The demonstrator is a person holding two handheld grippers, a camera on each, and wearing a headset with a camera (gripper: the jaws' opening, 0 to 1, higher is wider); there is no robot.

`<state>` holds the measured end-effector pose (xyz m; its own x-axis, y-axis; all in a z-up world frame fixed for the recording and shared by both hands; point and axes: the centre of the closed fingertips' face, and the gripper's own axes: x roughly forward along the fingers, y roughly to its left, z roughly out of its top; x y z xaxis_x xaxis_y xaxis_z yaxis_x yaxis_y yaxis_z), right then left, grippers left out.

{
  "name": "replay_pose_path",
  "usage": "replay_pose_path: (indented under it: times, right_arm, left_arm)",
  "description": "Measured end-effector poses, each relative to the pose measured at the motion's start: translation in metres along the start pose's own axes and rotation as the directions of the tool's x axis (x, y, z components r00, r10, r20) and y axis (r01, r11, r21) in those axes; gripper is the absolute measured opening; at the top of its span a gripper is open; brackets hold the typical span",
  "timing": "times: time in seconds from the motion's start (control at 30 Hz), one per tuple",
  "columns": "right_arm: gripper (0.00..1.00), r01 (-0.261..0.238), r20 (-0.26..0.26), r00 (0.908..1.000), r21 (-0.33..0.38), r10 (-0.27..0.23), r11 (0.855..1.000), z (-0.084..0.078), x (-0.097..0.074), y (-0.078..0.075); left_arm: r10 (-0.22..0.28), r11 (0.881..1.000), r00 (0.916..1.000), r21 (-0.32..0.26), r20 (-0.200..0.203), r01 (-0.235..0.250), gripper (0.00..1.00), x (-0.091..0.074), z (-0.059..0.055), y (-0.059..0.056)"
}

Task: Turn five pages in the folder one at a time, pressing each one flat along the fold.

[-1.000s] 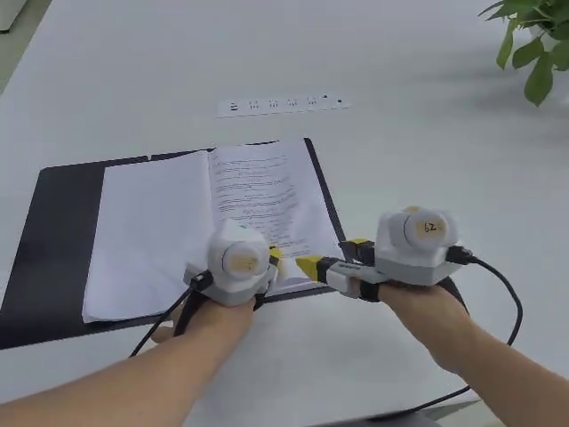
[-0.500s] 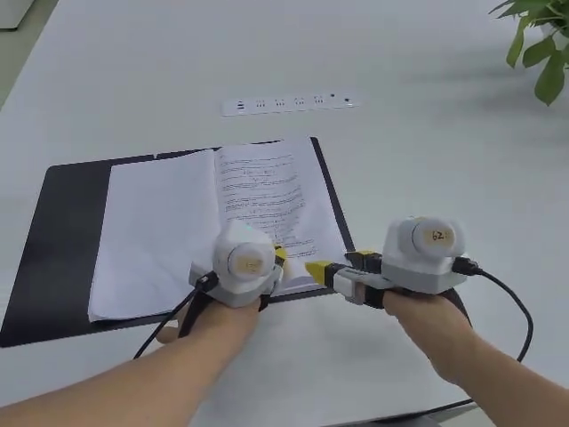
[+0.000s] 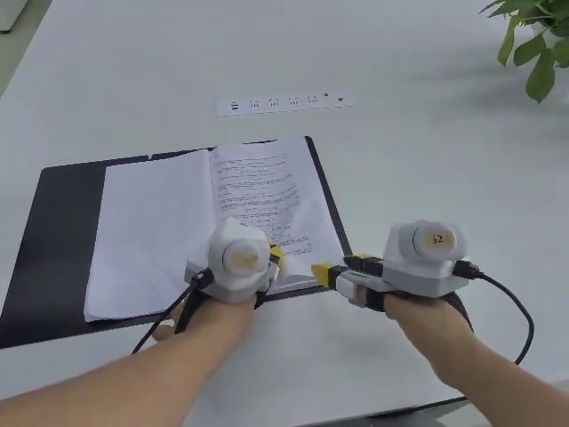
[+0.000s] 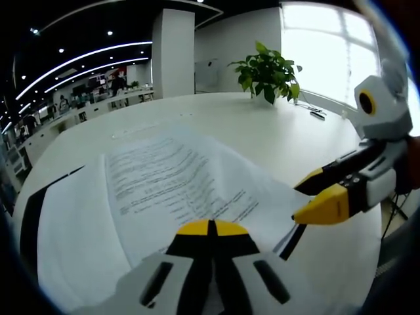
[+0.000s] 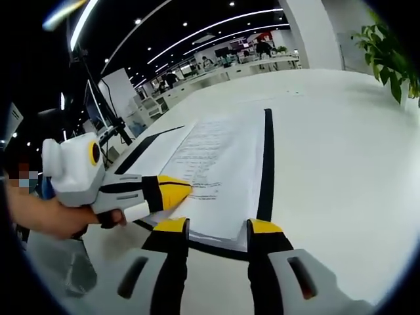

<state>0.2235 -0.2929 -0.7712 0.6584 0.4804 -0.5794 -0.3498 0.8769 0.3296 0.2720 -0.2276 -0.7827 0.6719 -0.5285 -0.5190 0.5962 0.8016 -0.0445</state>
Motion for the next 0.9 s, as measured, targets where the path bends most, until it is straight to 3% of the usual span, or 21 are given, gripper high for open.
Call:
replay_pose_path:
  times: [0.13,0.37,0.47,0.7,0.8,0.9]
  right_arm:
    - [0.29,0.016,-0.022,0.9996,-0.047,-0.017,0.999,-0.003,0.001,-0.002]
    - [0.22,0.021,-0.011,0.9997,-0.025,-0.022,0.999,0.001,0.0,-0.005]
    - [0.16,0.036,-0.011,0.9992,-0.076,-0.037,0.996,0.002,-0.001,-0.006]
    - [0.01,0.067,-0.029,0.9972,-0.062,-0.069,0.996,0.0,-0.001,-0.013]
    - [0.0,0.082,-0.027,0.9961,-0.052,-0.083,0.995,0.001,-0.003,-0.014]
    - [0.0,0.078,0.008,0.9969,-0.027,-0.078,0.997,0.011,-0.009,-0.012]
  left_arm:
    - [0.002,1.0,1.0,-0.005,0.0,-0.002,0.0,0.0,0.0,0.0]
    - [0.002,1.0,1.0,-0.006,-0.002,-0.002,0.0,0.0,0.0,0.0]
    - [0.001,1.0,1.0,-0.007,-0.003,-0.001,0.0,0.0,0.0,0.0]
    - [0.001,1.0,1.0,-0.023,-0.006,-0.001,0.0,0.0,0.0,0.0]
    - [-0.01,0.999,0.9999,-0.048,-0.007,0.01,0.0,-0.001,0.001,-0.001]
    - [-0.031,0.997,0.9992,-0.069,-0.024,0.029,0.01,-0.006,-0.001,-0.001]
